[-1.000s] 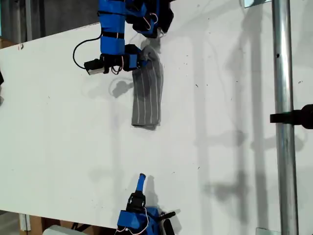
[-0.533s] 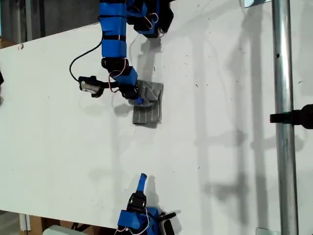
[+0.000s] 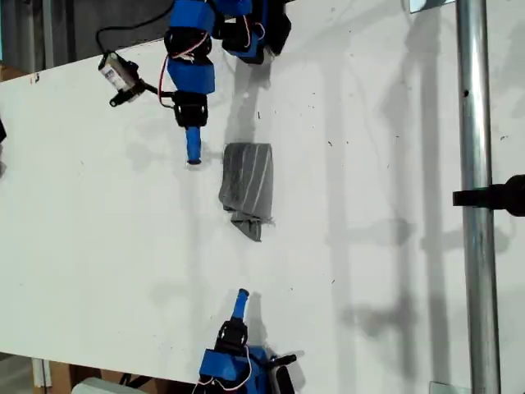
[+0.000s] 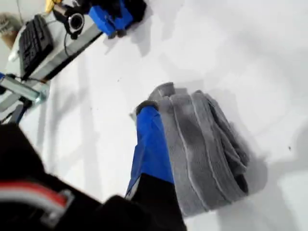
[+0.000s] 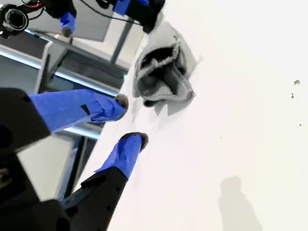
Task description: Grasp corners of a towel and fold twice.
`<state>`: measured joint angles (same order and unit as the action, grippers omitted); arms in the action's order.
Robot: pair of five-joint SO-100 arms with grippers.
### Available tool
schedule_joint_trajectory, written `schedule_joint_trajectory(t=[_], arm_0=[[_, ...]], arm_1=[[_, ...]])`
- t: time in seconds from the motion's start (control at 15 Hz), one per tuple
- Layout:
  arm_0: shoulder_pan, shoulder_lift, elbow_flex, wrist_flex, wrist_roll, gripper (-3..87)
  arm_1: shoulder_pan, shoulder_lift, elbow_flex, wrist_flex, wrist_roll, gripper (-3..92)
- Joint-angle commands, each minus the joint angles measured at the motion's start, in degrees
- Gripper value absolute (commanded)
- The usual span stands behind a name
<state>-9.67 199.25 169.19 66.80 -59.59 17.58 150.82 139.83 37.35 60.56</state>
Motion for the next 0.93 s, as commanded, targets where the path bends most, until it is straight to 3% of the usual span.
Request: schedule_joint_trajectory(t=[0.0,0.13,0.2,0.33,0.4,0.53,0.6,0.67,0.73,0.8,0.87], arm_0=[[-0.97,0.26,2.20,-1.67,-3.43,14.2],[-1.05,0.26,6.94,-4.66,-2.99,11.7],[-1.23,0.26,9.05,-5.89,-2.55,7.5],[-0.09,0.26,9.32,-5.62,-4.57,6.4],[0.97,0.26,9.40,-4.57,-9.58,6.1],[-0.79,0.18,9.49,7.38,-29.88,5.9],[-2.11,-0.09,9.49,7.38,-26.72,6.2],[-2.46,-0.09,9.49,7.38,-14.59,6.2],[-2.29,-0.09,9.49,7.38,2.02,5.9],[-2.11,0.00,9.49,6.86,6.59,5.5],[-2.37,0.00,9.49,7.12,5.19,5.4]], arm_1=[[2.90,18.63,5.63,22.76,7.91,53.5],[1.23,38.06,14.33,35.86,13.62,53.5],[-0.18,36.04,14.24,41.13,17.05,53.2],[-2.55,37.35,18.28,42.36,18.81,51.9],[-2.37,37.35,20.13,44.38,19.60,51.9],[-4.39,37.44,25.93,47.20,25.05,50.5],[-5.54,37.27,25.58,47.90,24.52,43.9],[-5.36,37.27,25.58,47.99,24.96,36.3],[-4.66,37.27,25.49,47.99,24.61,33.8],[-4.39,37.27,25.49,47.99,24.61,33.8],[-4.31,37.27,25.49,47.99,24.61,33.8]])
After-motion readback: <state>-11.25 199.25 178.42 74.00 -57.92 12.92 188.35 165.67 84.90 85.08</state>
